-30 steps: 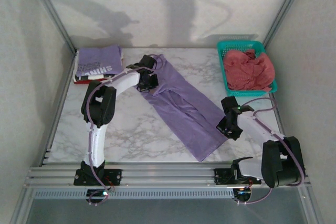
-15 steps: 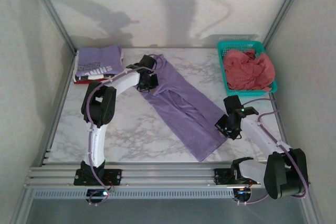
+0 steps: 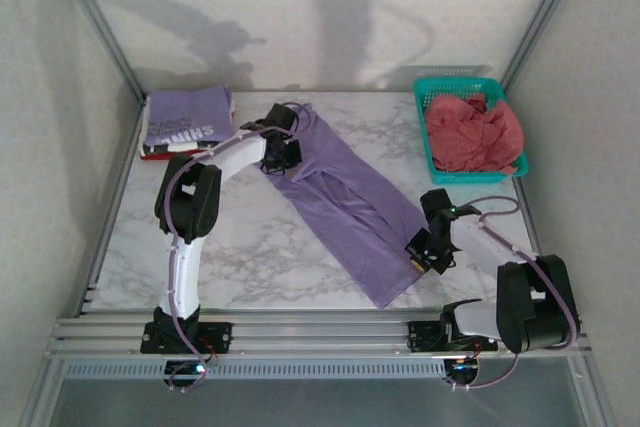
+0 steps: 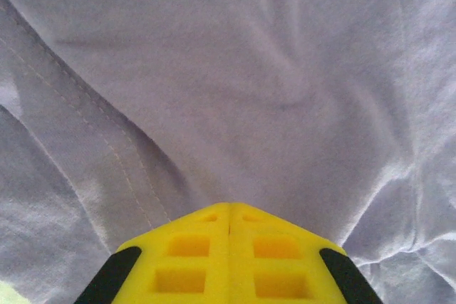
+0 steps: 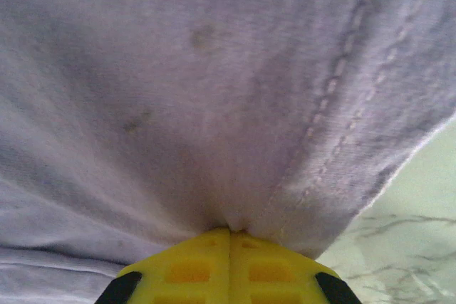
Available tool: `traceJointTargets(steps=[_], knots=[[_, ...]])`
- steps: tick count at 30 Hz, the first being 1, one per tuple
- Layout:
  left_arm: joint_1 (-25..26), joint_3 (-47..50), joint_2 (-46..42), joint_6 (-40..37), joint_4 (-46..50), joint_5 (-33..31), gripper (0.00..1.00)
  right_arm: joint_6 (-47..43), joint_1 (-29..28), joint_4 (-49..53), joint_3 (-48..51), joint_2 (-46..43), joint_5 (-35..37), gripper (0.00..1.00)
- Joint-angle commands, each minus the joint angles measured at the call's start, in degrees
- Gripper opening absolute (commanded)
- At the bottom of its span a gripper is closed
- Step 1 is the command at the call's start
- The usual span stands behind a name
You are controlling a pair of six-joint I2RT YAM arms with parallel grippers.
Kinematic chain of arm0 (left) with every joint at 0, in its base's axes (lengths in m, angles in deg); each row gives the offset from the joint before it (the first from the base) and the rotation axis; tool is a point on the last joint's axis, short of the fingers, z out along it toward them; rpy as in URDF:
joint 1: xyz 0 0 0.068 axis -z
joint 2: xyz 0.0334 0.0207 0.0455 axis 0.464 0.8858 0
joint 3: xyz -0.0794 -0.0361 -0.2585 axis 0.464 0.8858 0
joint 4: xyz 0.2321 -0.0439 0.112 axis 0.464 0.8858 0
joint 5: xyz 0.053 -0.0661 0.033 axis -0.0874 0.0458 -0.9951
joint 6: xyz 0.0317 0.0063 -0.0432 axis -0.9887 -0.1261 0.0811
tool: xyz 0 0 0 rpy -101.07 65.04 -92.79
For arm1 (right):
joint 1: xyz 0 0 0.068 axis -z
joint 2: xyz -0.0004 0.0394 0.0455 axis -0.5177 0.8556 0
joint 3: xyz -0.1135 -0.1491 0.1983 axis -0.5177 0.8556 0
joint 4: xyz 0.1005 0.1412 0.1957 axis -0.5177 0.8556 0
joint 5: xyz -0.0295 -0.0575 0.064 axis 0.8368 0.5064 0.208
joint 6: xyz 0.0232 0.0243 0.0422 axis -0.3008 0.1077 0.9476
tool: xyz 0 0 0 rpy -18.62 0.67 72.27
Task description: Fold and stack the t-shirts
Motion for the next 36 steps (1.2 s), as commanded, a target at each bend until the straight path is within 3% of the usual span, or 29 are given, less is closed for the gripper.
traceJointTargets(steps=[1,14,20,25,29,31,33,36], knots=[[-0.24,-2.64,2.49,-0.51,0.74,0.58,0.0,-1.63,0.0,0.04,0.45,0.71,0.3,0.0],[-1.74,-17.24,16.15,-1.49,2.96,2.16,0.0,0.64,-2.37,1.6,2.88,-2.26,-3.51,0.0],[-1.65,-30.3,24.18,-2.74,4.7,5.86,0.0,7.09,-8.0,-0.88,5.67,-4.49,-7.34,0.0],[-1.66,-42.52,30.33,-1.61,5.31,11.16,0.0,14.82,-16.7,-3.88,6.87,-7.75,-8.88,0.0],[-1.65,-44.5,32.34,1.3,-0.19,17.59,0.01,15.49,-20.82,-4.65,5.47,-9.82,-10.06,0.16],[-1.73,-47.23,32.19,0.86,1.11,17.57,0.04,12.7,-20.85,1.66,2.3,-13.31,-5.45,0.35],[-1.74,-47.57,29.86,0.31,1.79,16.41,0.07,11.1,-20.83,6.63,-0.43,-17.14,-1.16,0.47],[-1.83,-44.87,23.83,-0.56,2.65,13.54,0.09,9.38,-20.55,10.41,-3.21,-19.31,1.15,0.51]])
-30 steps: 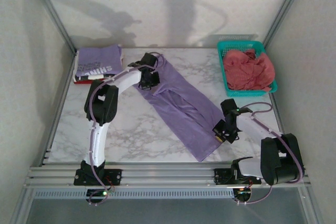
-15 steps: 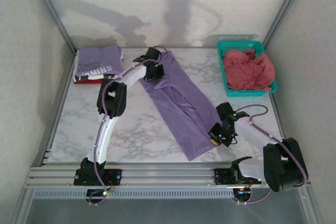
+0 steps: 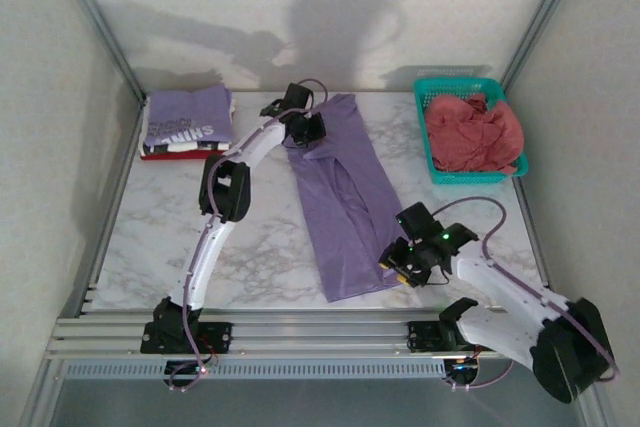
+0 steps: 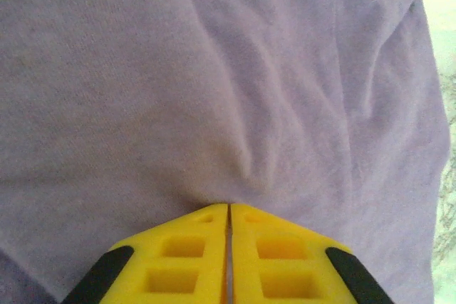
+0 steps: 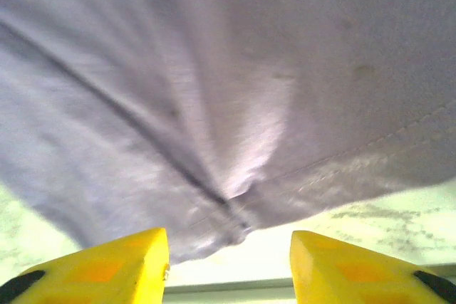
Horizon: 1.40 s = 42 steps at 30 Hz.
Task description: Fold and stack the t-shirts
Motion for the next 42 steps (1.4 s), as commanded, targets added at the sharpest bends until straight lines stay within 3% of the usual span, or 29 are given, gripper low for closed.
traceJointTargets(steps=[1,5,9,14,18,31,37,42], knots=[[-0.47,2.18,-9.13,-0.73,1.19,-2.56,0.09,-2.79,-0.03,7.61,-3.78,-0.77,4.55,0.51],[-0.22,13.82,-18.21,-1.25,-0.54,-5.35,0.1,-7.09,-0.06,5.64,-5.77,5.81,1.16,0.47],[0.27,26.13,-24.67,-0.27,-4.44,-6.59,0.05,-10.58,-0.37,4.03,-8.89,13.3,-0.8,0.32],[1.83,33.34,-25.49,1.5,-8.46,-6.52,0.0,-9.36,-1.05,-1.12,-8.16,17.51,-3.97,0.12],[3.17,35.03,-23.85,1.8,-9.4,-8.12,0.0,-7.36,-1.18,-3.65,-5.95,18.9,-4.45,0.05],[4.23,40.87,-20.72,1.48,-13.65,-11.81,0.0,-2.18,-6.09,-12.07,-2.37,24.87,-7.19,0.03],[3.23,35.99,-15.91,0.47,-13.26,-11.32,0.0,2.24,-12.52,-17.54,-5.52,31.07,-7.53,0.04],[2.39,25.75,-10.76,-3.04,-9.14,-11.68,0.0,4.08,-17.02,-20.05,-12.94,37.14,-6.61,0.04]])
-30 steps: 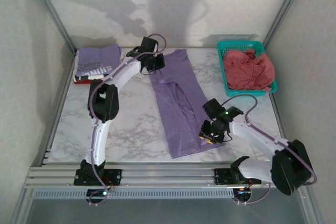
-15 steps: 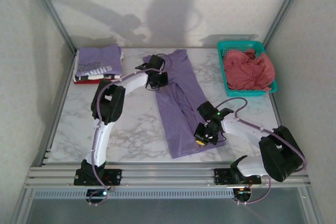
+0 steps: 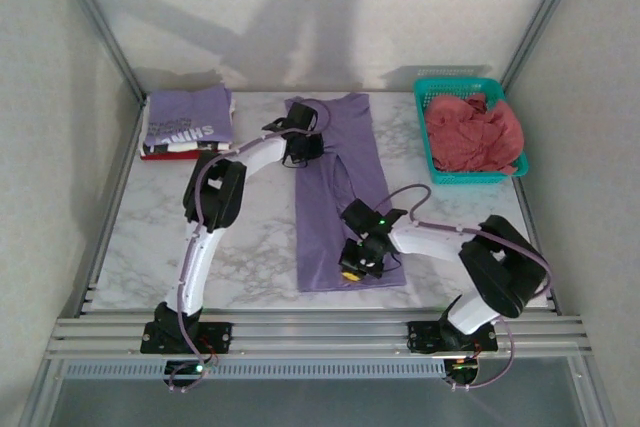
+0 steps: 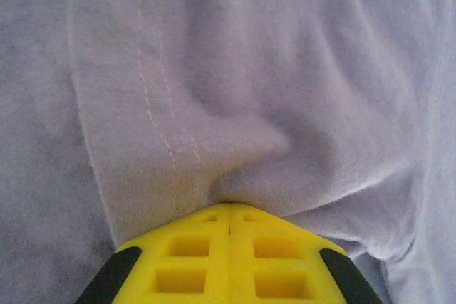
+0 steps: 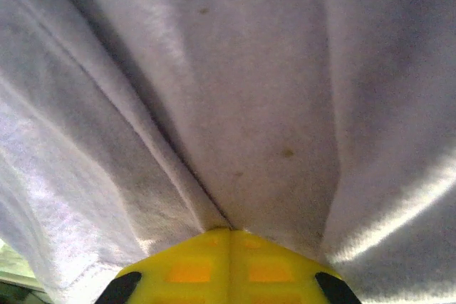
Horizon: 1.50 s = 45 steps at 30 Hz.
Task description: Fold and stack the t-shirts
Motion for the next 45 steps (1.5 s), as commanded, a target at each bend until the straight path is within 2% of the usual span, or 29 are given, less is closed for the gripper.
traceJointTargets(steps=[1,4,7,13,16,20,25,29,38,45], knots=[[-1.38,-6.34,5.42,-3.46,4.28,-1.73,0.0,2.04,-2.85,-1.58,-4.81,4.51,1.72,0.05],[-1.64,-10.03,5.37,-4.1,6.54,-1.67,0.0,-0.11,-3.66,3.34,-9.56,4.69,3.88,0.12],[-1.99,-9.14,1.43,-4.05,6.73,-1.62,0.0,-1.22,-3.66,7.21,-10.58,0.79,6.78,0.21],[-1.86,-0.57,-11.92,-4.38,8.07,-1.57,0.21,-2.83,-2.88,17.82,-10.28,-8.8,11.77,0.35],[-1.53,9.5,-21.01,-3.71,8.5,-1.99,0.32,-4.09,-0.6,21.66,-7.76,-13.7,11.67,0.38],[0.14,27.16,-32.82,-2.67,8.21,-1.67,0.38,-5.96,3.51,23.55,-2.61,-20.08,10.14,0.42],[3.95,47.17,-45.44,1.3,7.46,-2.85,0.4,-8.56,8.81,22.63,2.47,-23.89,7.59,0.46],[7.74,59.33,-54.66,7.32,6.02,-2.2,0.41,-10.33,10.19,19.18,5.65,-23.44,5.57,0.47],[15.43,71.09,-63.4,16.51,6.21,-2.1,0.44,-15.26,10.76,17.78,7.41,-21.6,7.04,0.51],[18.91,73.3,-63.02,18.37,5.22,1.36,0.45,-16.52,11.17,14.81,9.4,-20.28,6.98,0.51]])
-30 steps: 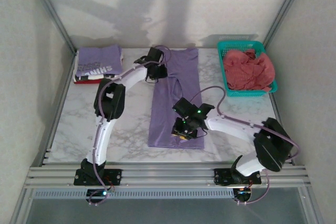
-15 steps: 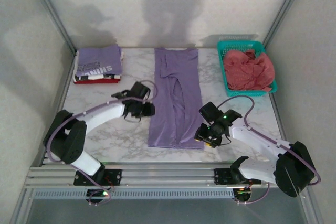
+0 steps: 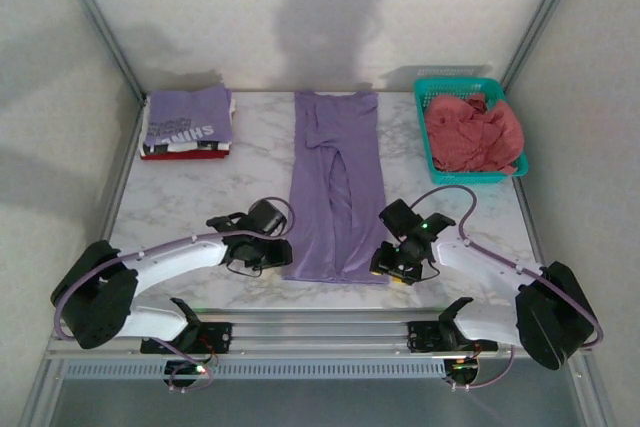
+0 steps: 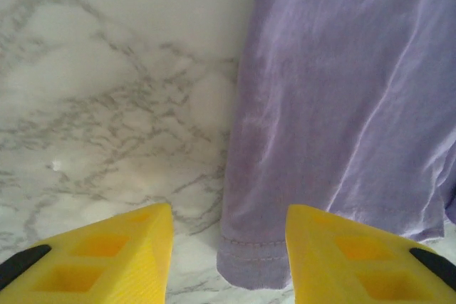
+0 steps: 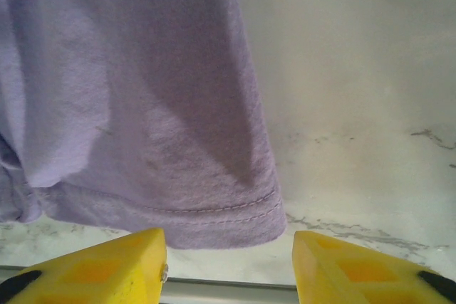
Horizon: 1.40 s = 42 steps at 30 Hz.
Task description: Fold and stack the t-shirts
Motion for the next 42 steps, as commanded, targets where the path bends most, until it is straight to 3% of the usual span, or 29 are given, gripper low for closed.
traceJointTargets(steps=[1,6,17,20,27,35,42], knots=[[1.95,1.32,0.02,3.09,-1.83,2.51,0.45,-1.7,0.59,-2.17,1.81,0.53,0.25,0.51],[4.01,2.49,1.7,4.97,-3.67,2.5,0.42,-1.99,0.82,-4.97,3.11,2.11,-0.29,0.5],[5.61,2.4,4.07,7.06,-7.34,0.51,0.25,-3.92,1.3,-7.9,2.76,5.55,0.07,0.43],[5.71,2.37,3.89,8.09,-9.73,1.92,0.21,-3.94,1.3,-8.36,2.33,5.83,-0.44,0.35],[5.61,-0.12,3.15,7.95,-8.75,0.65,0.04,-4.4,1.47,-4.37,-0.77,2.32,0.39,0.03],[0.64,-12.34,6.75,3.92,-5.03,-1.26,0.0,-7.37,7.14,-2.47,-8.97,2.67,1.95,0.0],[-6.17,-25.46,14.39,-2.99,-3.34,-1.87,0.0,-12.96,13.03,-2.31,-20.96,12.36,1.74,0.0]])
